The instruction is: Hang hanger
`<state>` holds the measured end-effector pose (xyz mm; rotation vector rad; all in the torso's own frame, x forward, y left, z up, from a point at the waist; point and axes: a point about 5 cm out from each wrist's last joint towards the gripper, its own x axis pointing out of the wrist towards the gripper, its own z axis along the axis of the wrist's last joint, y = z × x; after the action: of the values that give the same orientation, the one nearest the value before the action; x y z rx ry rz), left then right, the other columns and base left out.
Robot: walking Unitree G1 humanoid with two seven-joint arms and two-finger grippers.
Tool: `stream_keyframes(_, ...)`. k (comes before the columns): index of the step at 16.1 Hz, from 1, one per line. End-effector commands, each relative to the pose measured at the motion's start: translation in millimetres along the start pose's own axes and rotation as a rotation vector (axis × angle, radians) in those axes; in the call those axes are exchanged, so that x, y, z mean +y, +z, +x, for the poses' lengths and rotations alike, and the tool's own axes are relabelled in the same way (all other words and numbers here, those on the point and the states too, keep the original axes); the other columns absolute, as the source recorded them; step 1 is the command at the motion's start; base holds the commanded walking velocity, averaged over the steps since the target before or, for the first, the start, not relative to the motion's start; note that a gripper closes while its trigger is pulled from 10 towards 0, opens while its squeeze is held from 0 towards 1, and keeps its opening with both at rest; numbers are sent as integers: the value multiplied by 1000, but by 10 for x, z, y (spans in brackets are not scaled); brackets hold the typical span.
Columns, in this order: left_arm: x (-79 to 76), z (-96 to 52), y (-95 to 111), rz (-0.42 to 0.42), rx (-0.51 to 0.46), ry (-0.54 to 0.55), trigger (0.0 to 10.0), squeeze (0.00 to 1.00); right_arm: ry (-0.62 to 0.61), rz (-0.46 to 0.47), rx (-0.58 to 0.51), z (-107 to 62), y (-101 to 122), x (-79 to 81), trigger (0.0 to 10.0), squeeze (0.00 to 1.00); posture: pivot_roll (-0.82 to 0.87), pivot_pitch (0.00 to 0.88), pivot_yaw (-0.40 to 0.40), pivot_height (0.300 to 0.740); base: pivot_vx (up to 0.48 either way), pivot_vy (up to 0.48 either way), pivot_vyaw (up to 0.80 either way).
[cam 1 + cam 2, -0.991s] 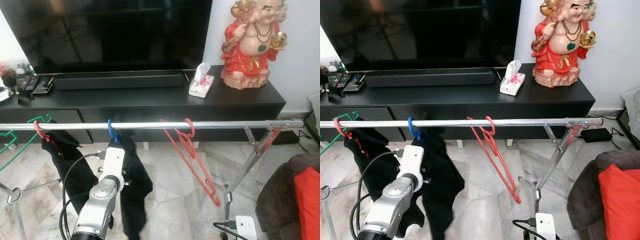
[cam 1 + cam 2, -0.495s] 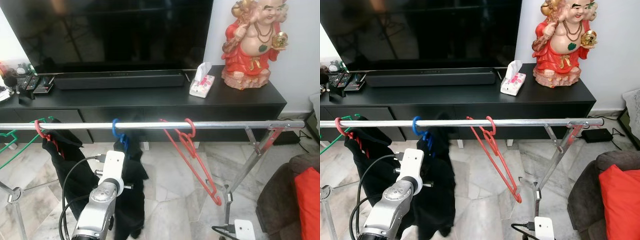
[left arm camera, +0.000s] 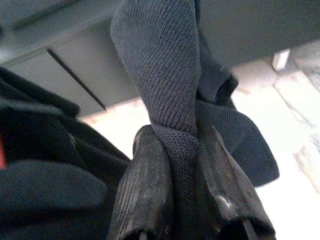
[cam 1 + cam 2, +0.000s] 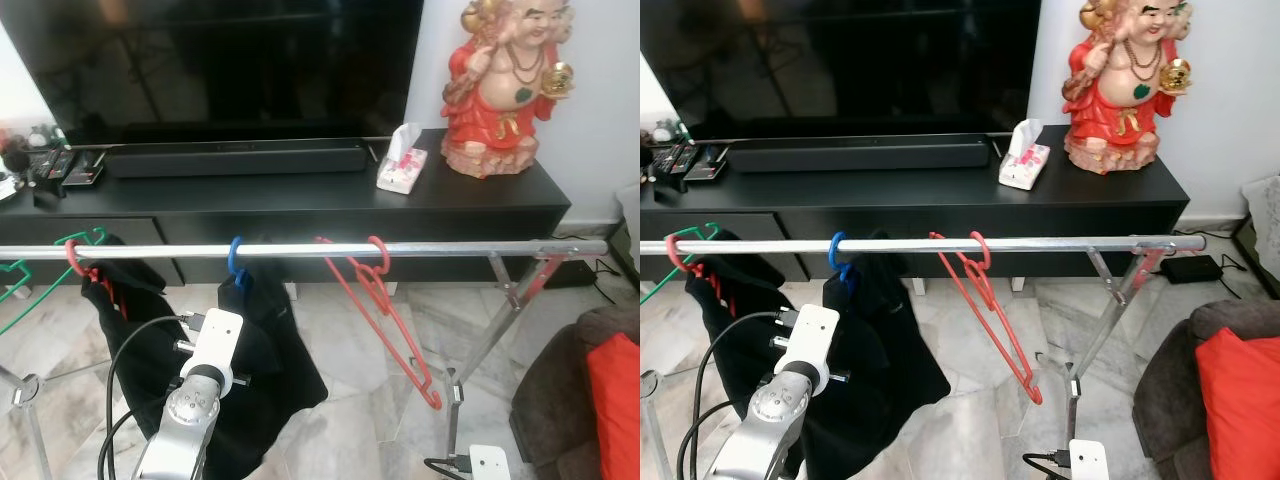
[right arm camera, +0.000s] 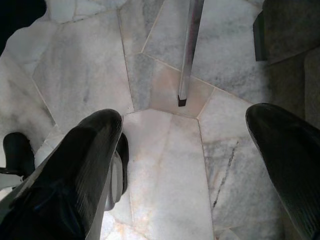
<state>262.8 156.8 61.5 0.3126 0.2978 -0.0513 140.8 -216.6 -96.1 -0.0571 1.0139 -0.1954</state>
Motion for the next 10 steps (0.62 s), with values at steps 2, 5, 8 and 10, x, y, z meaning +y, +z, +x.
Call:
stream_keyframes(2,73,-41,153,38,-130,33,10000,0,-4,2,-4,2,14,-45,10000,0,-115,0,9,740,0,0,0)
stream_keyframes(5,104,-152,86,32,-174,31,10000,0,-5,2,-7,2,16,-55,10000,0,-115,0,11,740,0,0,0)
stream_keyframes(8,102,-257,-74,42,-168,28,10000,0,0,-4,5,-8,-35,-14,10000,0,-114,0,7,740,0,0,0)
stream_keyframes(10,86,-278,-120,31,-172,32,10000,0,2,-5,7,-9,-41,3,10000,0,-113,0,6,740,0,0,0)
